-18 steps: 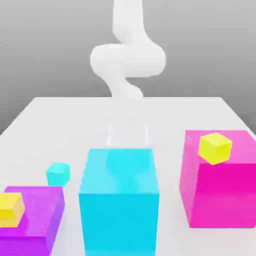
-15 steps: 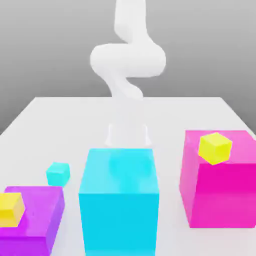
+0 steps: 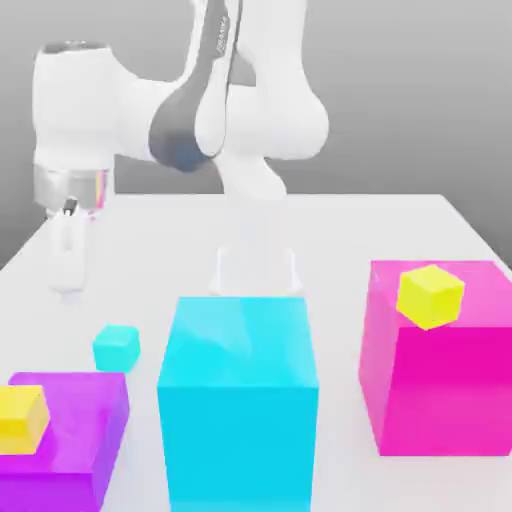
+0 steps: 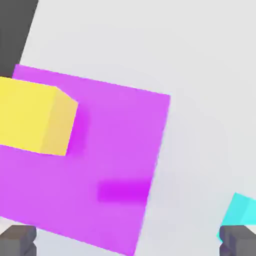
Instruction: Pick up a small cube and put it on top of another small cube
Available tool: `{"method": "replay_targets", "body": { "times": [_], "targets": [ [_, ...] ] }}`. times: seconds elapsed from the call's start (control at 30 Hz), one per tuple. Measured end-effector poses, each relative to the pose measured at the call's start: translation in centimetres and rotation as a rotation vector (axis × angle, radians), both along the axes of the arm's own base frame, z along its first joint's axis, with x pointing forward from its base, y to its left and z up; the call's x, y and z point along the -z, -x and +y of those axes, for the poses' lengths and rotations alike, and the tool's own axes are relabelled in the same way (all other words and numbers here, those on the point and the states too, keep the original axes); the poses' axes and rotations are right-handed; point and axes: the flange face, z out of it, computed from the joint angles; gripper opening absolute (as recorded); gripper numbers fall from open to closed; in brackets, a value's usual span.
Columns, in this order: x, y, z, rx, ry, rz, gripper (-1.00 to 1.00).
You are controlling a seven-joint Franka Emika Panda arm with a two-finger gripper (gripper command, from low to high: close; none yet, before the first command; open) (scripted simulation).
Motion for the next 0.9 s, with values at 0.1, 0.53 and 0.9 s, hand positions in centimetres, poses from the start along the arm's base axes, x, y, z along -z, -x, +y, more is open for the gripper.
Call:
{"method": "replay_targets", "body": {
  "times": [0.1, 0.53, 0.9],
  "targets": [
    [4.3, 4.0, 0.1, 0.174, -0.058, 0.054, 0.0],
    [11.1, 4.8, 0.2, 0.208, -0.067, 0.064, -1.0],
    [5.5, 4.8, 0.1, 0.208, -0.067, 0.064, -1.0]
  ]
}}
